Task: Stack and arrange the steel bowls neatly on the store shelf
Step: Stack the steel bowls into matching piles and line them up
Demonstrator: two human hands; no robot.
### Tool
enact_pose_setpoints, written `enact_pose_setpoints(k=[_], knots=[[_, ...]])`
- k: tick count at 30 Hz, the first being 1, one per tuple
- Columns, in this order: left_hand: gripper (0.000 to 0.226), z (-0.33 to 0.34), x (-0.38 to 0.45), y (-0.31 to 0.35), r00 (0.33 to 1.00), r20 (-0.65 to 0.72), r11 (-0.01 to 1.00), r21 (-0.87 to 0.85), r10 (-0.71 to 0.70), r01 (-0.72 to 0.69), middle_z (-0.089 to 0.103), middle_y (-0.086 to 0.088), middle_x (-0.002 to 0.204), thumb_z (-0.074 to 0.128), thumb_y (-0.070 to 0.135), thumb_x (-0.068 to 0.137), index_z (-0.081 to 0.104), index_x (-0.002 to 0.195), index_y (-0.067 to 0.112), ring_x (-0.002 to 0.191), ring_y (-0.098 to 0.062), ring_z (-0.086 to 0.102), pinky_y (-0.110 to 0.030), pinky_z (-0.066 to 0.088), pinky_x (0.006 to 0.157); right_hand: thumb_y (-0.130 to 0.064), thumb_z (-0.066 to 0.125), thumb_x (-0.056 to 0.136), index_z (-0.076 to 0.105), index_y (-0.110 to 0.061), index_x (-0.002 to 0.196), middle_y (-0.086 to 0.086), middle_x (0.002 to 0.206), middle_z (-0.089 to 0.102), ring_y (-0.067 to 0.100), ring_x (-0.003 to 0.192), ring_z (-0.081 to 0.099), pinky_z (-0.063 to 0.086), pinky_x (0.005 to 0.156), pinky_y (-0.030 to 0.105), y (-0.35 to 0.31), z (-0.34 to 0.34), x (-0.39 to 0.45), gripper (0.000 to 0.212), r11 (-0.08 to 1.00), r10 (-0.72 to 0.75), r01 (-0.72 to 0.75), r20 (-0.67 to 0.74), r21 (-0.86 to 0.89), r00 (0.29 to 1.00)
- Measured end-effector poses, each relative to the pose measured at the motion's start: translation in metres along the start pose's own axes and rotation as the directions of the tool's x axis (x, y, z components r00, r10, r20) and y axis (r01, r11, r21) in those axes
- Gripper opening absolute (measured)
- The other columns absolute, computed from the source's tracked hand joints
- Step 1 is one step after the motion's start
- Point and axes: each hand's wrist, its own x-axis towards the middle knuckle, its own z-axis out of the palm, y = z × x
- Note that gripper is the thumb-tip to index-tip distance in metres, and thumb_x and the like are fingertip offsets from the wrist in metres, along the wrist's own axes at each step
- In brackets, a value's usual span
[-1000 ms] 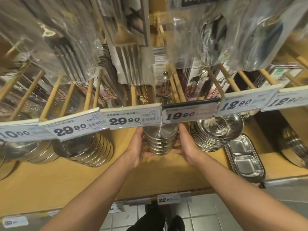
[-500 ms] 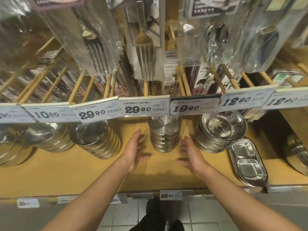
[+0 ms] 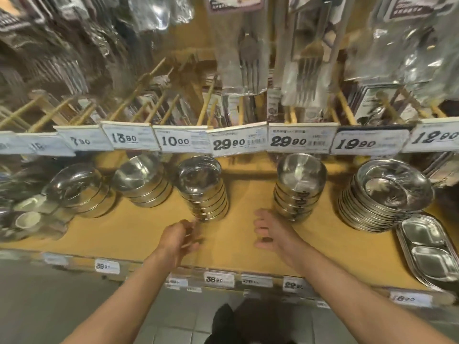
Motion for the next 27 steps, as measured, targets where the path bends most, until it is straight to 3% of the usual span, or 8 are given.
enact_pose_setpoints(k=[3, 8, 12, 15, 18, 20, 24, 27], knots=[[0.021, -0.021, 0.025, 0.013, 0.997, -0.038, 0.995, -0.075, 0.061, -0.063, 0.069, -0.008, 0.099, 0.044, 0.018, 0.102, 0.064, 0.105, 0.011, 0.068, -0.021, 0.075, -0.037, 0.059, 0.072, -0.050, 0.053, 0.098, 0.052, -0.023, 0.136, 0.002, 0.133, 0.056, 0.015, 0.112, 0.056, 0.057, 0.075, 0.036, -0.007, 0.032, 0.015, 0.046, 0.998, -0.038, 0.040, -0.047, 0.038, 0.998], [0.050, -0.025, 0.063, 0.041, 0.968, 0.217, 0.992, -0.048, 0.127, -0.119, 0.054, -0.004, 0.137, 0.043, 0.058, 0.100, 0.057, 0.136, 0.026, 0.128, -0.029, 0.051, -0.054, 0.053, 0.100, -0.062, 0.039, 0.099, 0.036, -0.037, 0.151, -0.003, 0.151, 0.039, 0.020, 0.134, 0.041, 0.051, 0.087, 0.039, -0.014, 0.086, 0.045, 0.058, 0.992, -0.087, 0.092, -0.062, 0.081, 0.994], [0.058, -0.019, 0.074, 0.050, 0.919, 0.364, 0.989, -0.027, 0.148, -0.149, 0.067, -0.006, 0.128, 0.045, 0.066, 0.091, 0.064, 0.126, 0.024, 0.119, -0.031, 0.062, -0.060, 0.054, 0.097, -0.062, 0.034, 0.100, 0.051, -0.040, 0.136, -0.011, 0.136, 0.050, 0.014, 0.124, 0.045, 0.046, 0.098, 0.046, -0.015, 0.115, 0.061, 0.046, 0.976, -0.126, 0.140, -0.091, 0.169, 0.988], [0.042, -0.016, 0.081, 0.052, 0.903, 0.406, 0.989, -0.035, 0.143, -0.141, 0.074, 0.001, 0.116, 0.045, 0.062, 0.096, 0.072, 0.111, 0.034, 0.106, -0.027, 0.072, -0.054, 0.060, 0.089, -0.058, 0.034, 0.102, 0.059, -0.043, 0.121, -0.013, 0.132, 0.058, 0.015, 0.125, 0.051, 0.043, 0.107, 0.054, -0.014, 0.116, 0.065, 0.035, 0.962, -0.158, 0.181, -0.126, 0.202, 0.979], [0.040, -0.010, 0.082, 0.051, 0.884, 0.453, 0.993, -0.029, 0.116, -0.115, 0.078, 0.007, 0.102, 0.042, 0.059, 0.100, 0.077, 0.099, 0.039, 0.093, -0.017, 0.076, -0.043, 0.061, 0.080, -0.062, 0.037, 0.099, 0.058, -0.051, 0.109, -0.019, 0.124, 0.062, 0.005, 0.114, 0.057, 0.052, 0.091, 0.042, -0.017, 0.109, 0.064, 0.026, 0.960, -0.202, 0.223, -0.130, 0.168, 0.971], [0.042, -0.003, 0.082, 0.049, 0.866, 0.490, 0.994, -0.016, 0.101, -0.106, 0.078, 0.009, 0.099, 0.039, 0.058, 0.102, 0.078, 0.093, 0.044, 0.094, -0.015, 0.076, -0.044, 0.059, 0.090, -0.062, 0.036, 0.099, 0.057, -0.048, 0.111, -0.020, 0.119, 0.063, 0.002, 0.109, 0.057, 0.052, 0.081, 0.034, -0.018, 0.102, 0.062, 0.028, 0.959, -0.223, 0.244, -0.147, 0.144, 0.964], [0.039, 0.008, 0.077, 0.044, 0.869, 0.489, 0.997, -0.022, 0.080, -0.079, 0.079, 0.010, 0.095, 0.037, 0.054, 0.104, 0.072, 0.105, 0.039, 0.098, -0.018, 0.075, -0.049, 0.054, 0.101, -0.058, 0.029, 0.102, 0.058, -0.042, 0.115, -0.020, 0.121, 0.062, 0.008, 0.118, 0.053, 0.050, 0.096, 0.047, -0.018, 0.089, 0.062, 0.035, 0.957, -0.220, 0.249, -0.187, 0.148, 0.957], [0.035, 0.013, 0.074, 0.044, 0.868, 0.489, 0.996, -0.028, 0.087, -0.084, 0.079, 0.013, 0.090, 0.037, 0.055, 0.104, 0.065, 0.113, 0.036, 0.098, -0.017, 0.074, -0.044, 0.057, 0.097, -0.057, 0.031, 0.102, 0.058, -0.044, 0.114, -0.029, 0.106, 0.069, 0.006, 0.115, 0.055, 0.052, 0.090, 0.043, -0.017, 0.084, 0.061, 0.032, 0.959, -0.202, 0.232, -0.184, 0.161, 0.962]])
